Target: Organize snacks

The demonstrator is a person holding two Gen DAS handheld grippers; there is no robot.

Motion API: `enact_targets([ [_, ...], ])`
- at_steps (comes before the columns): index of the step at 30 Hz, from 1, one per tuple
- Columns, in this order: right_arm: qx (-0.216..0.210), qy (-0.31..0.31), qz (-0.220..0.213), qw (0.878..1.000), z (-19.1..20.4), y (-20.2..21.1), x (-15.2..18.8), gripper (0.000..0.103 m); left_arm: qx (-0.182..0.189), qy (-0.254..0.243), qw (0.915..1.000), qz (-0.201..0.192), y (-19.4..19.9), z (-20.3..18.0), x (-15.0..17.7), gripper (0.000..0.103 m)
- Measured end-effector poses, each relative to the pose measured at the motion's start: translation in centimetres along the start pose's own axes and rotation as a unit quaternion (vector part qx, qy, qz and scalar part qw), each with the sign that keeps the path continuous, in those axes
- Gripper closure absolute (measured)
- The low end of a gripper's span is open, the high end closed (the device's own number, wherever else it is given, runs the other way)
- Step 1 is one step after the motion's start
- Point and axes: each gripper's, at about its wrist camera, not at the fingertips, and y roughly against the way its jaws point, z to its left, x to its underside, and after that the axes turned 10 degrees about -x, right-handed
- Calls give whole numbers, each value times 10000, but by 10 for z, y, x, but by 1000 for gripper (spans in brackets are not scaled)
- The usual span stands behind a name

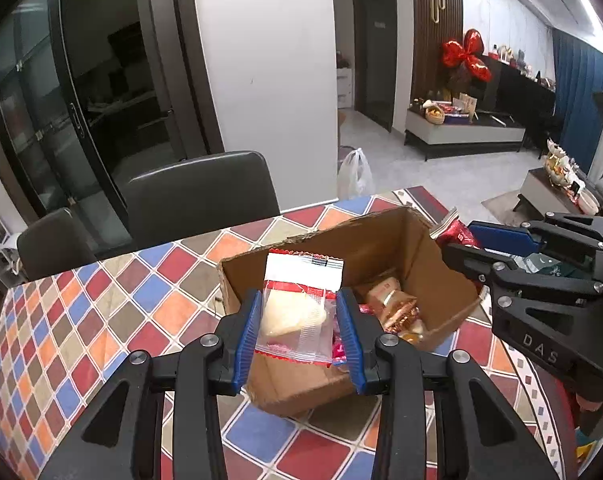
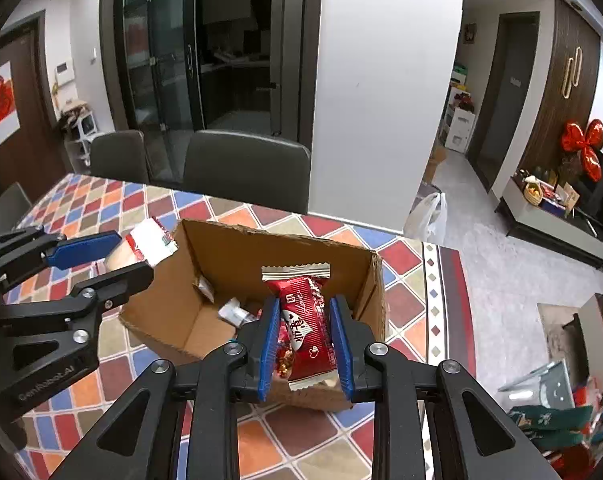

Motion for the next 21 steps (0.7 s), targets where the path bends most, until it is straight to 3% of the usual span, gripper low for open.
enact_targets([
  [3,58,-75,94,9999,-2,-10,-4,76,-51,95,9999,68,-8,0,-5,63],
  [5,60,-203,131,9997,-6,-14,-3,76,-217,80,9997,32,-9,0,-7,49],
  [7,149,-233,157,9995,-7,-17,-2,67,-355,89,9993,-22,-9,2,-5,46],
  [8,211,-232,164,9994,-8,-18,-2,54,-428,113,9990,-13,-8,4,-2,46],
  [9,304,-236,169,9991,-9,-18,-1,49,-487,173,9987,12,-8,6,0,45],
  [14,466,-279,206,9983,-8,-12,9,48,-766,319,9965,-3,3,14,17,37],
  [17,506,-258,192,9982,-3,-3,19,38,-851,337,9957,-138,19,14,29,30],
  [21,450,-268,68,9986,4,17,34,32,-1046,423,9927,-429,50,15,48,20],
])
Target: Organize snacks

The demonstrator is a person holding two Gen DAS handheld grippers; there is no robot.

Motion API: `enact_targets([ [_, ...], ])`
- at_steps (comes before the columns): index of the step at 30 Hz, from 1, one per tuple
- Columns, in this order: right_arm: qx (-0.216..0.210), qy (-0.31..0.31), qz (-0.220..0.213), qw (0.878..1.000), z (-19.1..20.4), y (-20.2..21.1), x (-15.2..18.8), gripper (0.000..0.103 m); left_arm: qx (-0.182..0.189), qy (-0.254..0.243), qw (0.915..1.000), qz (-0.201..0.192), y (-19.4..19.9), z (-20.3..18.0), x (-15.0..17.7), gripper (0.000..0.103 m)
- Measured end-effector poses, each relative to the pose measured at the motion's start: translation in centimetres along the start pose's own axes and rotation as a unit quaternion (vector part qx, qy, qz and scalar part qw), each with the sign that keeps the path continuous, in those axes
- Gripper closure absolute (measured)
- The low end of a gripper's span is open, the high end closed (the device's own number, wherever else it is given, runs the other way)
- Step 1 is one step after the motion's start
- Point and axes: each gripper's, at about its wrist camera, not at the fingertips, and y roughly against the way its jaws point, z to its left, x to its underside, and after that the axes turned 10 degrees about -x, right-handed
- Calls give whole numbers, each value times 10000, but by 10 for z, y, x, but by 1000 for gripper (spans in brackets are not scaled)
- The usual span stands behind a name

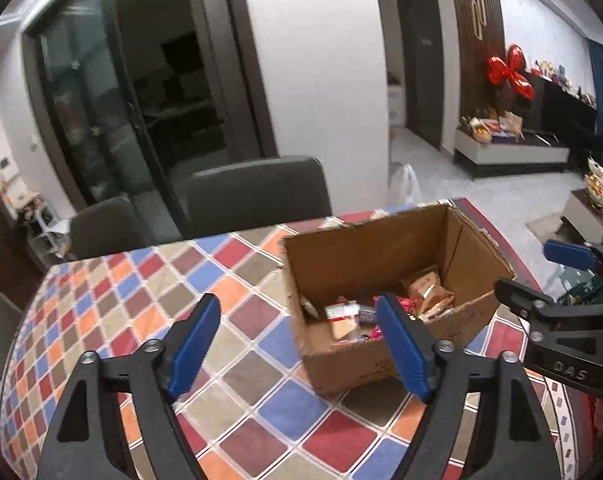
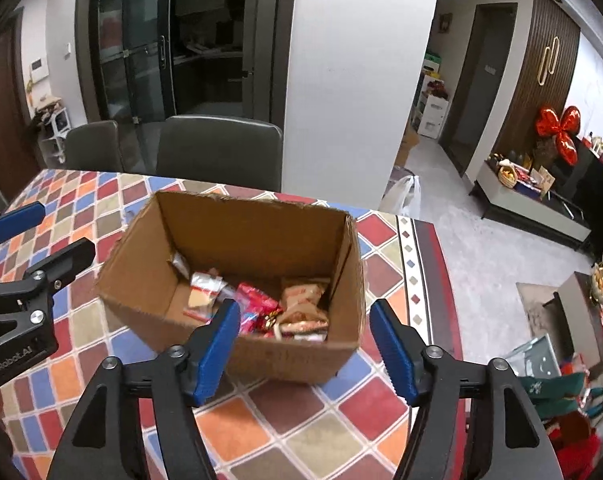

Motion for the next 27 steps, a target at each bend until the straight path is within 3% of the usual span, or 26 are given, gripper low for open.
enact_targets([
  [4,-1,-20,-310,9995,5,28,21,22,-91,40,9995,-301,31,7,17,11],
  [11,-33,-140,-761,9970,18,72,63,17,10,-72,9976,-692,76,10,51,0],
  [20,-203,-249,-918,9953,32,107,126,16,64,-41,9957,-920,121,4,100,0],
  [27,-66,-149,-999,9949,34,121,172,16,149,10,9958,-907,136,-7,137,0],
])
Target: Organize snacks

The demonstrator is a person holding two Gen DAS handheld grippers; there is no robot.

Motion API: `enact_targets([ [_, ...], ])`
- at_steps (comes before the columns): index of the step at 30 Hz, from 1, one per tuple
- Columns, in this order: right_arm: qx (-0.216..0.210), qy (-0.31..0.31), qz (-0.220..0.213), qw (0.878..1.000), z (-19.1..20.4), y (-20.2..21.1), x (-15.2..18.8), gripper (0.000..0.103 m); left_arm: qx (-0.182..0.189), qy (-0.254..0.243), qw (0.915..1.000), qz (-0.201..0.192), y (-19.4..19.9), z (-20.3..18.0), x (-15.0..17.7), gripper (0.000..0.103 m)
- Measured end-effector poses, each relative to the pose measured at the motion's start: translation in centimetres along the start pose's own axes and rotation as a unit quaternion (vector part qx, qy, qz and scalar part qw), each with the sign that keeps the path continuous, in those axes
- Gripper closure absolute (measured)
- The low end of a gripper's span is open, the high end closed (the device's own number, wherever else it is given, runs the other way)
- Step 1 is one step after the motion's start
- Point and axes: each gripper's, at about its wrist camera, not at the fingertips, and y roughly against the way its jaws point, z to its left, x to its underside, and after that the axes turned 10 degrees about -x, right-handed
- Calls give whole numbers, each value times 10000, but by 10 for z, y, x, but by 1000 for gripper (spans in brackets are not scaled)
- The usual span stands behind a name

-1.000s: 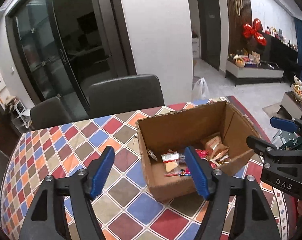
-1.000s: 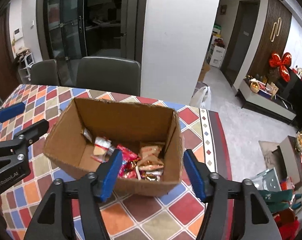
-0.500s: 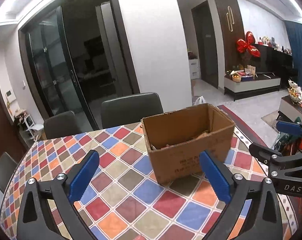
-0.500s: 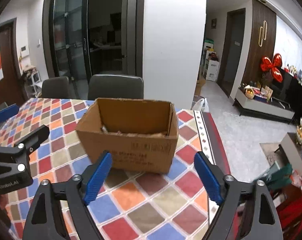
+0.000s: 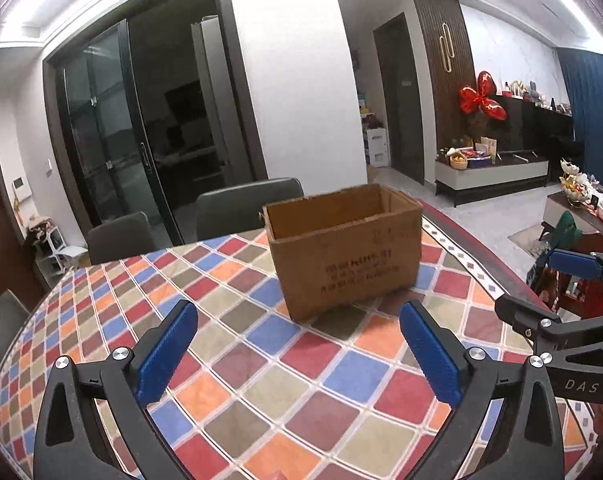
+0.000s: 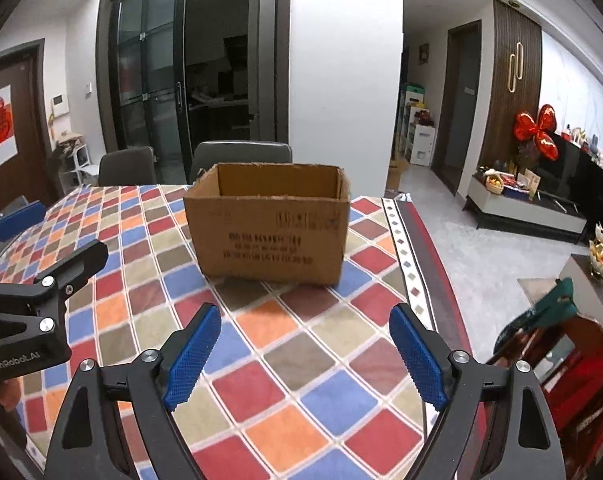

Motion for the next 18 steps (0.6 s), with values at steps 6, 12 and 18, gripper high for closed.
enact_targets([
  [6,33,-170,-3,9999,-5,12,28,16,155,76,9998,47,15,-6,24,0],
  [12,-19,-308,67,9995,-7,23,47,16,291,20,9996,-48,31,-11,39,0],
  [18,116,-163,1,9998,-6,32,60,16,188,-122,9995,-238,41,-15,47,0],
])
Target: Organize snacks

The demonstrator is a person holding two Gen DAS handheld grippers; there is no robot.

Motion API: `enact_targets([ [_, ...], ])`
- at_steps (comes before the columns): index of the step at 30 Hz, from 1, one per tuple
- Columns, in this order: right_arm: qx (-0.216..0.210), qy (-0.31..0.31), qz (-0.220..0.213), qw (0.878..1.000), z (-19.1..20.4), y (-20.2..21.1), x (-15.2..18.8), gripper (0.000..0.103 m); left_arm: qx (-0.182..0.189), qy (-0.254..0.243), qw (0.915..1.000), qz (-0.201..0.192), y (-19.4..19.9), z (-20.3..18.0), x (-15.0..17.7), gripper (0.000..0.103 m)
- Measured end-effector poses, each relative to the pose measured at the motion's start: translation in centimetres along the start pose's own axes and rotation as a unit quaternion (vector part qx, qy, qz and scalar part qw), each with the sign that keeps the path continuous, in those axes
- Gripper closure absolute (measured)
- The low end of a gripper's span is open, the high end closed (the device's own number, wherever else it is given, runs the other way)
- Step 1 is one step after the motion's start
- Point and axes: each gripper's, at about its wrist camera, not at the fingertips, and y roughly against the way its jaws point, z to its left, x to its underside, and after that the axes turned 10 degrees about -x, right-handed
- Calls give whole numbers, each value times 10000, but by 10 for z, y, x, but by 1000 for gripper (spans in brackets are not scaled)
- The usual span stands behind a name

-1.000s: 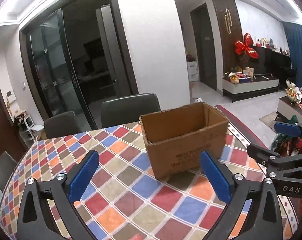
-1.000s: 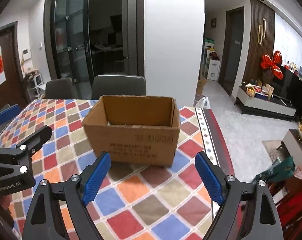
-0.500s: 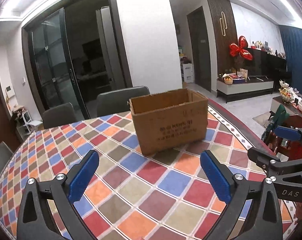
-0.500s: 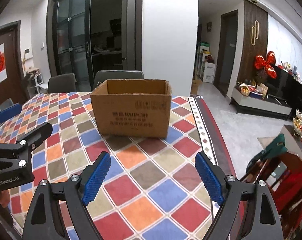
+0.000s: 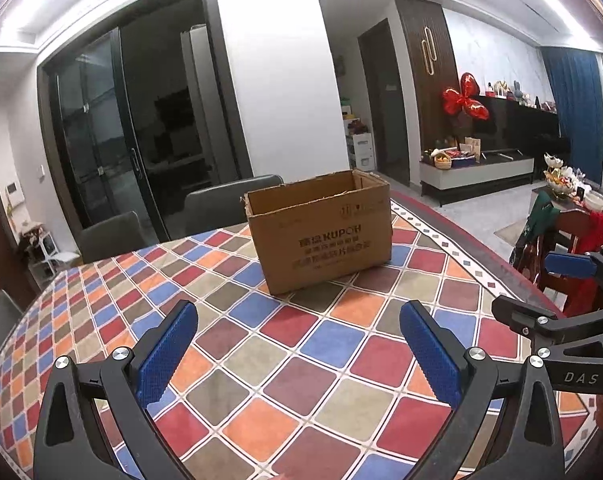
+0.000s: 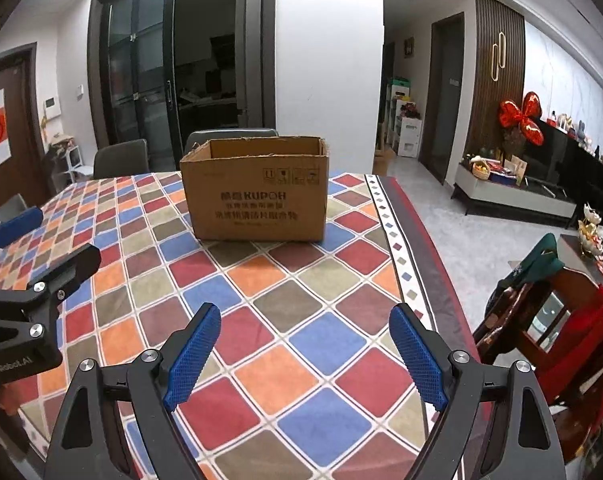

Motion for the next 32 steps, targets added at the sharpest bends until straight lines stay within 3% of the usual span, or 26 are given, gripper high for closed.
enact_targets([
  [20,-168,208,-158,9995,8,15,10,16,88,78,9994,-316,22,3,7,0],
  [32,-187,197,-129,9995,9,15,10,16,69,97,9995,-294,22,3,9,0],
])
